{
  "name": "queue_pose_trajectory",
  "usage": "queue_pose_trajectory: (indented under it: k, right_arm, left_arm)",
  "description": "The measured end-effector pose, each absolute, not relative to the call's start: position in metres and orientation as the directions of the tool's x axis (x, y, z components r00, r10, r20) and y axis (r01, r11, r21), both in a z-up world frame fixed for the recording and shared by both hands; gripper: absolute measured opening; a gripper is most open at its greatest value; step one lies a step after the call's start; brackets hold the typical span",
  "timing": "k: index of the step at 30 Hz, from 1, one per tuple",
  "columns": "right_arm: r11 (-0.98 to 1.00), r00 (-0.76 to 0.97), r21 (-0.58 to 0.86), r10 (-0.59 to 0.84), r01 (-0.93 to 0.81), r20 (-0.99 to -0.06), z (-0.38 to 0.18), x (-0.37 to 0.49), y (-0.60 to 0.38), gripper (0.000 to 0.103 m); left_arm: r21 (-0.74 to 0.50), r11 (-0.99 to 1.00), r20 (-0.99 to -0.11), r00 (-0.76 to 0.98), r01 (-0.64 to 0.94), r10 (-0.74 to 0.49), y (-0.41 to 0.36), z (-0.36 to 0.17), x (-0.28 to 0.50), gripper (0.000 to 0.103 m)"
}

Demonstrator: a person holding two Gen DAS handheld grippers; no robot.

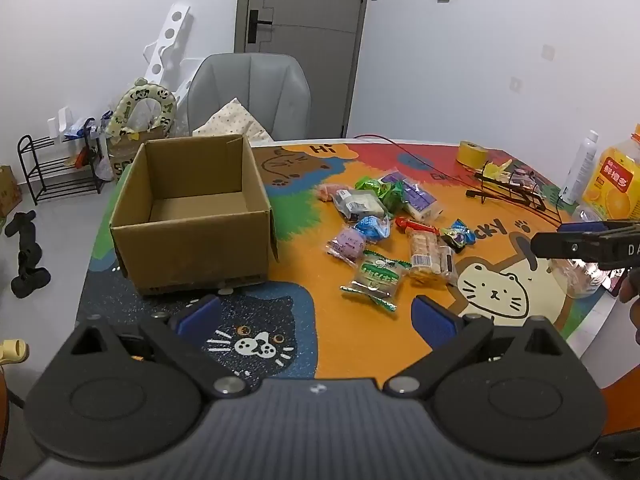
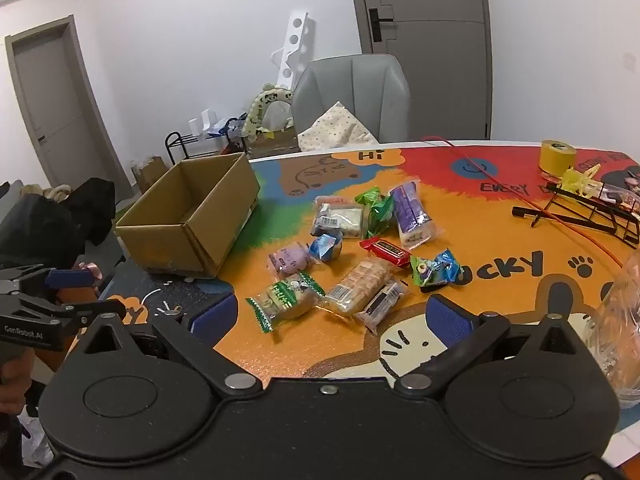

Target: Organize snacks

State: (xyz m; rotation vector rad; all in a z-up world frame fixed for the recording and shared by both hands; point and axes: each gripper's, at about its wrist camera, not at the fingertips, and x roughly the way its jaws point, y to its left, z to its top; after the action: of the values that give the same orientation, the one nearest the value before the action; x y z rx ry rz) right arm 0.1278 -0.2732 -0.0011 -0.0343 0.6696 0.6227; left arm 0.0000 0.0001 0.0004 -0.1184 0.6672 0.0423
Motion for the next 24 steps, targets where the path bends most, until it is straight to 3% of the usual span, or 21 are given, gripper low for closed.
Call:
queue_pose_trajectory:
  k: [24]
  right_arm:
    - [0.825, 0.623, 0.156, 0.521, -0.544, -0.584, -0.0026, 0.13, -0.2725, 0.103]
  left_arm:
    - [-0.088, 0.993, -0.619, 0.786, -0.078, 0.007, -0.0015, -0.0004, 0.0022, 0.101]
